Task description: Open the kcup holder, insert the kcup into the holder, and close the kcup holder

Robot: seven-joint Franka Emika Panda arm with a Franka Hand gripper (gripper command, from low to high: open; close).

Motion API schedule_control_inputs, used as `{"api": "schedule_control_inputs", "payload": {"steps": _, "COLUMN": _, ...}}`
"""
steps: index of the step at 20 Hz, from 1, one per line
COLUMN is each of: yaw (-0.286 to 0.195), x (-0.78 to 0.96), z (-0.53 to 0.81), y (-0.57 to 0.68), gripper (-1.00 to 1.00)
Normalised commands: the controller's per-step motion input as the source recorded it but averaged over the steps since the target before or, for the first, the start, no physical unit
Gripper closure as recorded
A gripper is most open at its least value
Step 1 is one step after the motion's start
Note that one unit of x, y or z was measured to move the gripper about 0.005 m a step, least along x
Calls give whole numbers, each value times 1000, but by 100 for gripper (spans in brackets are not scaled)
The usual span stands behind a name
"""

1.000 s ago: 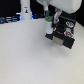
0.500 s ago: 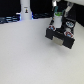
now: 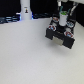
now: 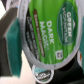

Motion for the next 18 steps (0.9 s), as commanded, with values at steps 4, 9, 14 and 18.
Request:
{"api": "schedule_control_inputs", "payload": {"steps": 4, "yaw": 103, "x": -278, "z": -167, "y": 298, "gripper": 100}}
{"api": "schedule_control_inputs", "payload": {"steps": 9, "yaw": 82, "x": -137, "z": -261, "y": 121, "gripper": 100}}
{"api": "schedule_control_inputs", "payload": {"steps": 14, "yaw": 34, "x": -58, "z": -245, "y": -12, "gripper": 100}}
{"api": "schedule_control_inputs", "payload": {"steps": 18, "yaw": -4, "x": 41, "z": -116, "y": -24, "gripper": 100}}
